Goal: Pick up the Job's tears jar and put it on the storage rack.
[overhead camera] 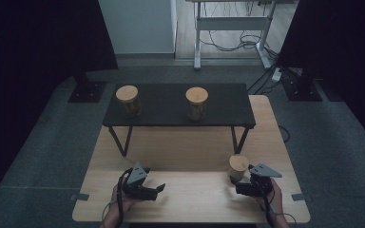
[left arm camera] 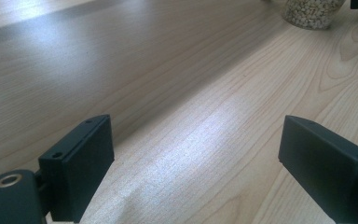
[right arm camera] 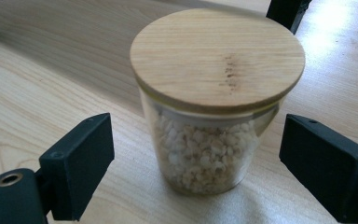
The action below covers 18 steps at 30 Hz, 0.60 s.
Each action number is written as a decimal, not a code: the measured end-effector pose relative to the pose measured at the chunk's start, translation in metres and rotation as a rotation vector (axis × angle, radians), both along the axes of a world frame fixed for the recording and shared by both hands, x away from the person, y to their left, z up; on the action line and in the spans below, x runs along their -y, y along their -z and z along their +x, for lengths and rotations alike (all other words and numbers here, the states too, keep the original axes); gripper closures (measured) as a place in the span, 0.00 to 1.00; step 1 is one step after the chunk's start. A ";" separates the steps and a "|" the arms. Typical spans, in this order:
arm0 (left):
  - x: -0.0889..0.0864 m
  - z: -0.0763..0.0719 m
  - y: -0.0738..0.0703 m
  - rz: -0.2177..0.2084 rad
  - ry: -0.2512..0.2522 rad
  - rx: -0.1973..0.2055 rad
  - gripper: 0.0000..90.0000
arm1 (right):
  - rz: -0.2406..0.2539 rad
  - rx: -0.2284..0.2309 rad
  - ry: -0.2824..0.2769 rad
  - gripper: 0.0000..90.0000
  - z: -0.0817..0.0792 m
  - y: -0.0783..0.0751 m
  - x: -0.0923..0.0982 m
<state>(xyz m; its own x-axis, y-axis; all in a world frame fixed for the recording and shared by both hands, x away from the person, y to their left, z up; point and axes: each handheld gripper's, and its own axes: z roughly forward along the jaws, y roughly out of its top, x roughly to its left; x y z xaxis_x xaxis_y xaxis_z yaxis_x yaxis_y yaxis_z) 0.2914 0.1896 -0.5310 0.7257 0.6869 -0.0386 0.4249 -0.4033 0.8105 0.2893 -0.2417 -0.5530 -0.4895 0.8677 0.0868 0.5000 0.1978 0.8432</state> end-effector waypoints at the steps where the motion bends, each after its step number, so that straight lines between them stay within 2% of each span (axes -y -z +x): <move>1: 0.000 0.000 0.000 0.001 0.000 0.000 0.11 | -0.002 0.000 0.001 0.10 0.001 0.000 0.000; 18: 0.000 0.000 0.001 0.004 0.003 -0.002 0.11 | -0.027 -0.007 -0.004 0.10 0.017 0.002 -0.012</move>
